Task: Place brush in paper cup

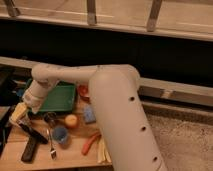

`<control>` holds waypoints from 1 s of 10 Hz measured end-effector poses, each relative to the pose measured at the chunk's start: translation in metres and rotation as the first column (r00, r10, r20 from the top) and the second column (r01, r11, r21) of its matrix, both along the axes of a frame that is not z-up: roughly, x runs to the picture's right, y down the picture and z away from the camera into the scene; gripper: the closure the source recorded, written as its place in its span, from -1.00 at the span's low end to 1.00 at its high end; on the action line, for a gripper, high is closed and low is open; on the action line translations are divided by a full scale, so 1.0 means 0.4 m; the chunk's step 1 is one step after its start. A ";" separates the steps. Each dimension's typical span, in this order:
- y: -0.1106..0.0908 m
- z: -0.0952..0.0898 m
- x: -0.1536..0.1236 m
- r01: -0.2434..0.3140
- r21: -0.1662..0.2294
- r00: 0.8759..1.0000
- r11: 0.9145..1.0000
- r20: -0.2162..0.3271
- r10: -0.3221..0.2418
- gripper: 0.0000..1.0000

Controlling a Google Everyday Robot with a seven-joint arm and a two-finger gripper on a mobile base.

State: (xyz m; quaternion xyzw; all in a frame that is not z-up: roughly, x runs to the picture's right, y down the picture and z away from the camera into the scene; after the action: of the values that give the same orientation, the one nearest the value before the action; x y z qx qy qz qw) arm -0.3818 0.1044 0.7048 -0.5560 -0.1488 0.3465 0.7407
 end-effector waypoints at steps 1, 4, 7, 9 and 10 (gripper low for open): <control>-0.016 -0.004 0.017 -0.010 0.015 1.000 1.000 -0.014 0.010 -0.42; -0.016 -0.007 0.015 -0.009 0.016 1.000 1.000 -0.013 0.009 -0.42; -0.014 -0.009 0.011 -0.007 0.016 1.000 1.000 -0.011 0.007 -0.42; -0.015 -0.007 0.014 -0.008 0.016 1.000 1.000 -0.013 0.009 -0.42; -0.015 -0.008 0.013 -0.008 0.016 1.000 1.000 -0.012 0.008 -0.42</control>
State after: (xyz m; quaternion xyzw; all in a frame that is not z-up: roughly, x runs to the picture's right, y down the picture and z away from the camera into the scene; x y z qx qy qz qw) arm -0.3766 0.0982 0.7016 -0.5474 -0.1494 0.3517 0.7445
